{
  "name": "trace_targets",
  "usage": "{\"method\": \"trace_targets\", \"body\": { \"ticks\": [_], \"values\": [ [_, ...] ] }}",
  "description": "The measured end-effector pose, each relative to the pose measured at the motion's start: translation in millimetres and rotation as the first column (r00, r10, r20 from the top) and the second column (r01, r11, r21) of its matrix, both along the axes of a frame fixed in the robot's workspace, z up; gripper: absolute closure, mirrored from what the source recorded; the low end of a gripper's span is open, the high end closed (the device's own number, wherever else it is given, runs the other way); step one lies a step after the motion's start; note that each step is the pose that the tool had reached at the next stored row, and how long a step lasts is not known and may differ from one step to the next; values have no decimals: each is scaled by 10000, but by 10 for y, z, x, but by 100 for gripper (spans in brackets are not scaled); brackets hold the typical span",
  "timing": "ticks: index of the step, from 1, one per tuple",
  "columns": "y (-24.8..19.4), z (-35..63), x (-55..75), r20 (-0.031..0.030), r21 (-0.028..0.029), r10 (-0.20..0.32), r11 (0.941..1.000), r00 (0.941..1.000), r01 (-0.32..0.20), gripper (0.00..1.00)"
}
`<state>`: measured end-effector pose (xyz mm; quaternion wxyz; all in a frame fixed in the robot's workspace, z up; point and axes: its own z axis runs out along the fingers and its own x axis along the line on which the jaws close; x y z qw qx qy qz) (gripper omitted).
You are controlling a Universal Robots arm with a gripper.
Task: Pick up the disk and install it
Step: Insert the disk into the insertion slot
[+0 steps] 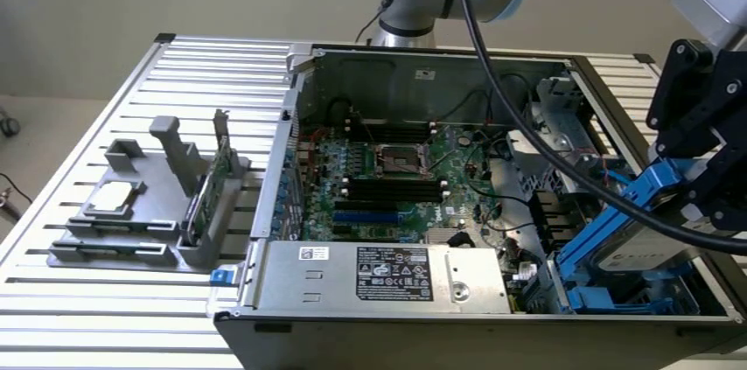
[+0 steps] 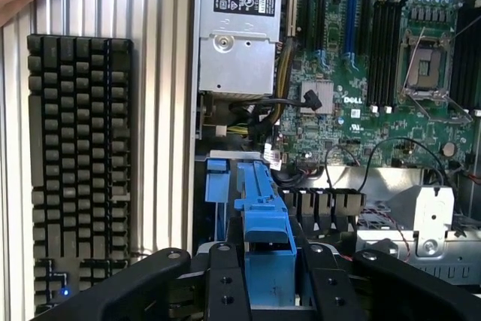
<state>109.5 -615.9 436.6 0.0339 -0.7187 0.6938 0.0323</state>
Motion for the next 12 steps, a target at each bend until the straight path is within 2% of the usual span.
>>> {"method": "trace_targets", "body": {
  "ticks": [12],
  "values": [
    [0, -53, -2, -1, 11, -43, 10000, 10000, 43, 67]
  ]
}}
